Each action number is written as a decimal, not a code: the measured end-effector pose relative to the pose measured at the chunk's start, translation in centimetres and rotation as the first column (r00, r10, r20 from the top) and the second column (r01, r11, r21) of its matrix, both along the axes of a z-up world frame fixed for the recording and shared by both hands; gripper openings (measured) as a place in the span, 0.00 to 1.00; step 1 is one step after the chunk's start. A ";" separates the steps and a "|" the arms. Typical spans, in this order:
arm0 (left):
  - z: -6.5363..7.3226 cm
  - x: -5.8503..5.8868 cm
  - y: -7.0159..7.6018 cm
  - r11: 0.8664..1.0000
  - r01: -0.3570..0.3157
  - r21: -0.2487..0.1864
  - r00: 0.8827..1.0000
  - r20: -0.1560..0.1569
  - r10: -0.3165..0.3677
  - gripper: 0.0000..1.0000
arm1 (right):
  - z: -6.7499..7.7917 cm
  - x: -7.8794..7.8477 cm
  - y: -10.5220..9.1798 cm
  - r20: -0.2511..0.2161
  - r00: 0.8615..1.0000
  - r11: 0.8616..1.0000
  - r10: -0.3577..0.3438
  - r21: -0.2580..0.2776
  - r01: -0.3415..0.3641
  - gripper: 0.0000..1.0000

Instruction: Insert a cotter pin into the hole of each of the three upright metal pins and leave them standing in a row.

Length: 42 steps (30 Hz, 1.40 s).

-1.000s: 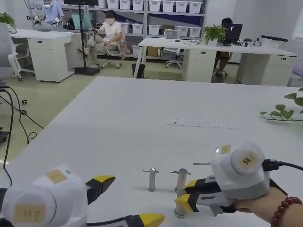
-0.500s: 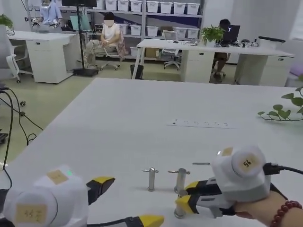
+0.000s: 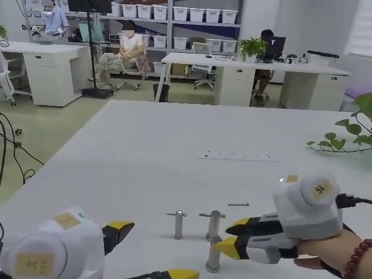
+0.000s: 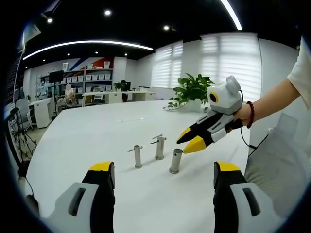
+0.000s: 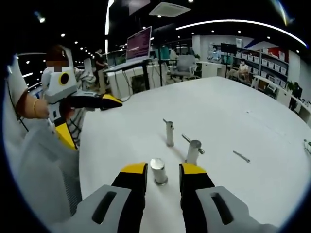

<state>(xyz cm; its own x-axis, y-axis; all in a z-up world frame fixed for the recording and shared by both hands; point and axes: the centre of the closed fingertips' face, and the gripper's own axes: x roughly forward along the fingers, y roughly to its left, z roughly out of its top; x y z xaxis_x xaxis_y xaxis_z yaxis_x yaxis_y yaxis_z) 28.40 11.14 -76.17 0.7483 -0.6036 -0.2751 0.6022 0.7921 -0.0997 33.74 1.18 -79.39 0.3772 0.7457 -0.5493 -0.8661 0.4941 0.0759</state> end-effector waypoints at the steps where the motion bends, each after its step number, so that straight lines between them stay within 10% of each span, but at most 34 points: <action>1: 0.0 0.0 0.0 1.000 0.000 0.000 1.000 0.000 0.000 0.85 | 0.4 0.4 -0.4 -0.008 1.000 1.000 -0.015 0.018 0.015 0.28; 20: -0.1 0.3 -0.1 1.000 -0.014 0.008 1.000 -0.009 0.014 0.97 | 0.0 10.1 -6.6 -0.037 0.984 0.985 -0.172 -0.041 0.170 0.28; 42: 0.0 2.3 -0.5 0.999 -0.054 -0.009 0.999 -0.005 0.054 0.95 | -5.3 15.1 -7.1 -0.063 0.991 0.975 -0.116 -0.199 0.102 0.20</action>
